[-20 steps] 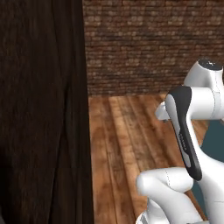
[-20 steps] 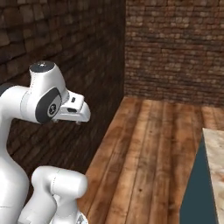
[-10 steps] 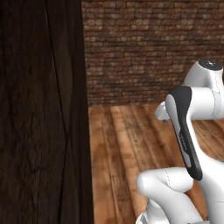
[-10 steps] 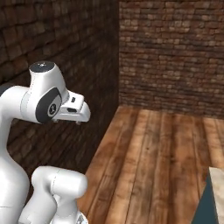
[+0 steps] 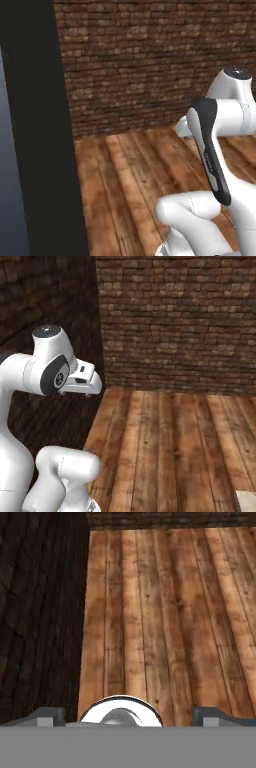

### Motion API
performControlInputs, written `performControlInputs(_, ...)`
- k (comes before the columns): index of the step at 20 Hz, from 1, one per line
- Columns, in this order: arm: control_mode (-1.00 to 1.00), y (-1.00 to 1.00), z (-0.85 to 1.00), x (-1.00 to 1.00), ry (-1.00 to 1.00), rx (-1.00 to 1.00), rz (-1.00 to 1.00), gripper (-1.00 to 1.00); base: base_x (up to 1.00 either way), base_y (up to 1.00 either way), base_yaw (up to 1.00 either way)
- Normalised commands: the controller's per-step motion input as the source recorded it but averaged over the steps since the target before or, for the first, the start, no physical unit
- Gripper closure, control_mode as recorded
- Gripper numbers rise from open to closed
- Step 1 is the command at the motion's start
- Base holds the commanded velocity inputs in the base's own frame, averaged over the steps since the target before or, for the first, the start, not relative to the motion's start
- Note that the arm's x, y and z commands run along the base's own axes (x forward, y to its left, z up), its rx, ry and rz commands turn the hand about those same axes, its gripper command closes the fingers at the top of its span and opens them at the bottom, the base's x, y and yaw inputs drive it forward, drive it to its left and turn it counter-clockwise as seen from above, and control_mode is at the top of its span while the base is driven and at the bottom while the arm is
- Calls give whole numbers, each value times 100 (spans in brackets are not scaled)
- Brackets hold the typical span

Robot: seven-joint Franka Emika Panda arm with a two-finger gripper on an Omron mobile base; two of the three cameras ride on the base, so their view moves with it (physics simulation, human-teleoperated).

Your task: There is a tray on the dining counter. Grab the cup, mug, and pitcher and place them on the tray. The pitcher may be placed next to the tray if it cannot fit the tray.

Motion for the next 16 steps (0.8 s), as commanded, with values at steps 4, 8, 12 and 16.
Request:
performControlInputs(4,100,0,0,0,0,0,0,-100,82,4,-56)
performControlInputs(8,100,0,0,0,0,0,0,-100,87,24,-56)
performControlInputs(12,100,0,0,0,0,0,0,-100,79,57,-58)
performControlInputs(16,100,0,0,0,0,0,0,-100,72,85,-64)
